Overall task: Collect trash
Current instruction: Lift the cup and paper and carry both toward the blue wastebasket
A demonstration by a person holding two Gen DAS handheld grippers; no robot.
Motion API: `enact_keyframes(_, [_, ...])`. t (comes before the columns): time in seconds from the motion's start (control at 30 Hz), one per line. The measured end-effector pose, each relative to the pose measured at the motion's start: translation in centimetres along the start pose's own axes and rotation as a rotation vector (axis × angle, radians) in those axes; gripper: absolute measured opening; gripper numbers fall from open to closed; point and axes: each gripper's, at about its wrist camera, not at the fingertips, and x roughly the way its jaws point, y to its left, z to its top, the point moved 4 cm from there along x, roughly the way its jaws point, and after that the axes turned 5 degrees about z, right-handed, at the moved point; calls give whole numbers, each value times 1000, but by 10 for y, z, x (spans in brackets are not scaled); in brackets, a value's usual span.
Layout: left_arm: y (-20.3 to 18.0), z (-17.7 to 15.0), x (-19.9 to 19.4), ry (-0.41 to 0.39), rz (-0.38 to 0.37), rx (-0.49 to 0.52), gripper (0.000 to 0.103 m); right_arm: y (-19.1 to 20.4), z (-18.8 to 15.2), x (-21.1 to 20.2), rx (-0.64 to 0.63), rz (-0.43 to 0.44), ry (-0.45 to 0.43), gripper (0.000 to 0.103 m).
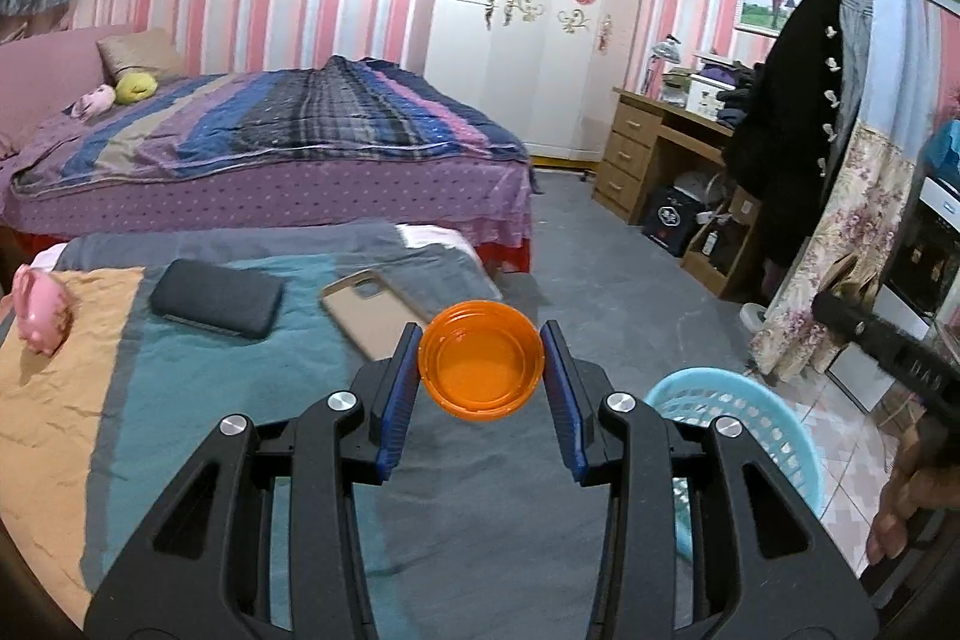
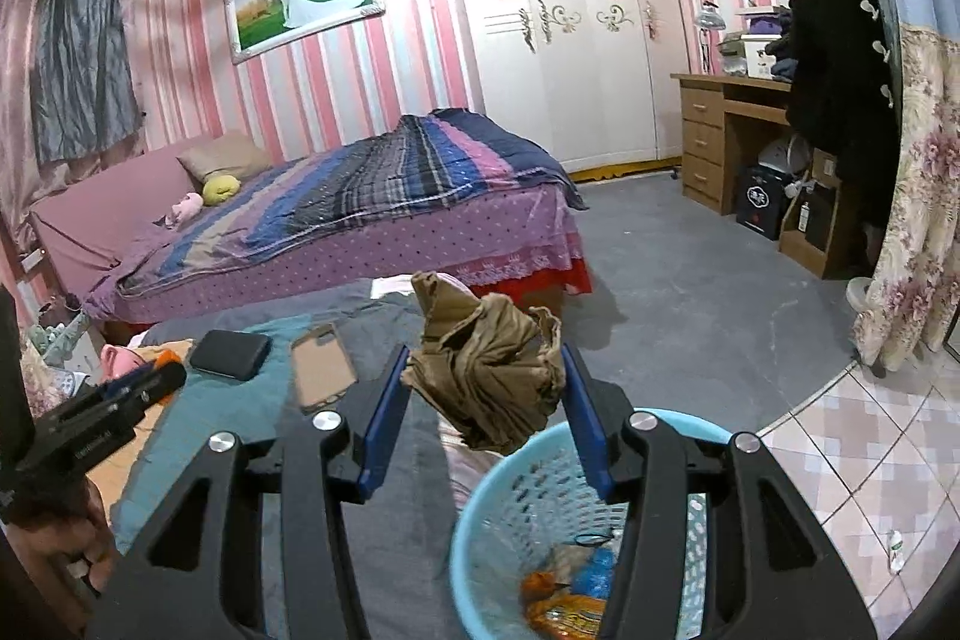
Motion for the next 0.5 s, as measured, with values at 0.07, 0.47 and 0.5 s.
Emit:
enact_keyframes(0.07, [-10,2,2,-2,-9,13,39,-9,0,-1,5,-7,7,50])
enact_keyframes(0.47, [-71,-4,14,24,-87,54,39,-47,-3,-3,62,-38,37,51])
enact_keyframes(0.5, [-77,-5,16,33,-103,58,39,-50,-4,-2,66,-36,42,52])
